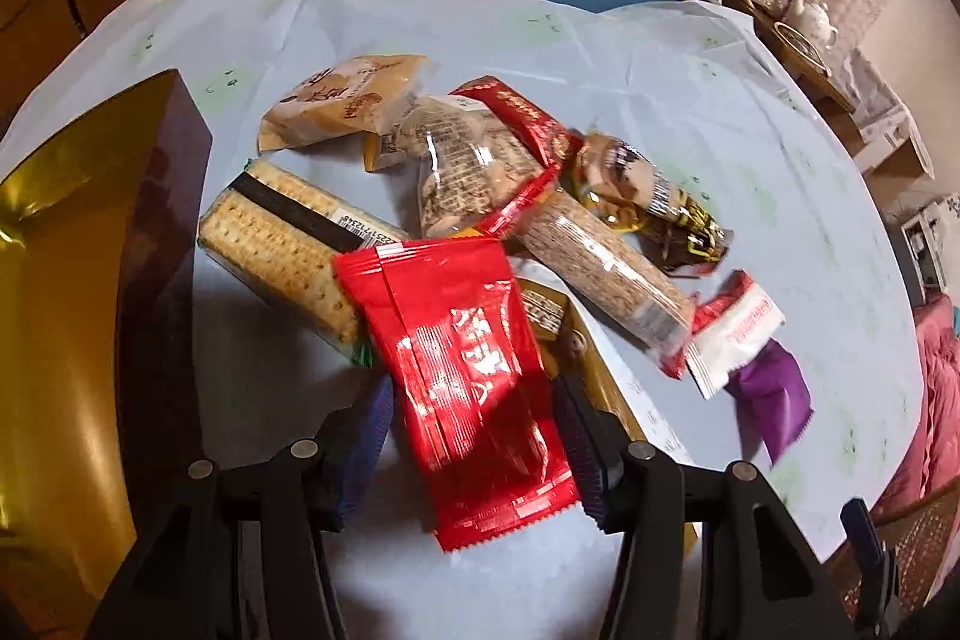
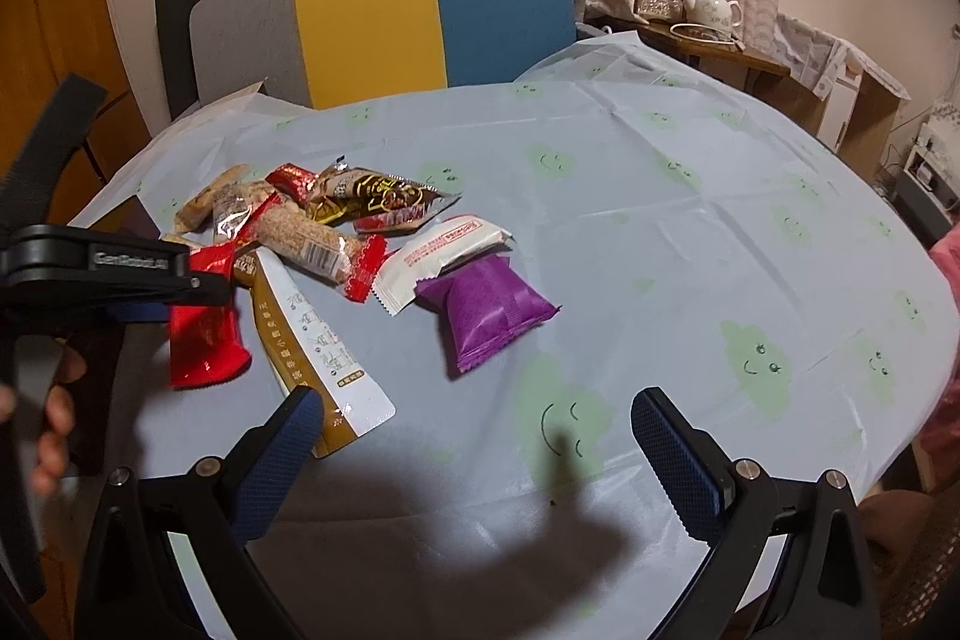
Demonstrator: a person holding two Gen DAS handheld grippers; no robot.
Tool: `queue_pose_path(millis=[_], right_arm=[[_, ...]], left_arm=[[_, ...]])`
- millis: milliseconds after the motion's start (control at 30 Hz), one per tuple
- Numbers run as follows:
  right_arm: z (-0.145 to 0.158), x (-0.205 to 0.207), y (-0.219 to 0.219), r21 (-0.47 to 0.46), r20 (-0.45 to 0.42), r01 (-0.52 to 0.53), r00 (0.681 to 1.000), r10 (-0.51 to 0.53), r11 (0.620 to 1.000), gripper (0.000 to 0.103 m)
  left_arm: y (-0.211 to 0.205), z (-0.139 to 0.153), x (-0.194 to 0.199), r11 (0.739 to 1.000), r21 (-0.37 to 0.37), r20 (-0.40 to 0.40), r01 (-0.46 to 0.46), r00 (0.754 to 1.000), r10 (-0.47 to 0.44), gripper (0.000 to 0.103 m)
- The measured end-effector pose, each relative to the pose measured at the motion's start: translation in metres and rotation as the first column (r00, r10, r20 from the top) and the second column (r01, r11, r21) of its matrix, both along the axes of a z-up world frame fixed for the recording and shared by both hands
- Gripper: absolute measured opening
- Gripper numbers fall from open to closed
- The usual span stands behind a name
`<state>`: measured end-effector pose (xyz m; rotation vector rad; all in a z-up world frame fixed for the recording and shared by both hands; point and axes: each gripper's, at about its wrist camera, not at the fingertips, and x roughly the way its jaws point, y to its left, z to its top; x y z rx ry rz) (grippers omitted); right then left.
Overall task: Organize snacks
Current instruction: 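Reach the left tool to the red packet and close on it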
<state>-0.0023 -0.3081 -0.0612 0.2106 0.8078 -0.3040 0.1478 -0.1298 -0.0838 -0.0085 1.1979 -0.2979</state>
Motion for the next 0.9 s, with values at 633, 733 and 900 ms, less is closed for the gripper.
queue_pose_path(millis=[633, 733, 900], right_arm=[[-0.003, 0.027, 0.042, 0.043, -0.049, -0.360, 0.931, 0.362, 0.932, 0.071], [-0.002, 0.026, 0.045, 0.024, -0.068, -0.399, 0.914, 0.400, 0.916, 0.071], [-0.006, 0.017, 0.040, 0.046, -0.070, -0.387, 0.918, 0.390, 0.921, 0.071]], left_arm=[[0.045, 0.007, -0.027, 0.998, -0.061, 0.053, 0.032, 0.998, -0.029, 0.037], [0.047, 0.011, -0.027, 0.997, -0.075, 0.045, 0.018, 0.999, -0.014, 0.051], [0.029, 0.006, -0.021, 0.999, -0.034, 0.011, 0.014, 1.000, -0.013, 0.075]])
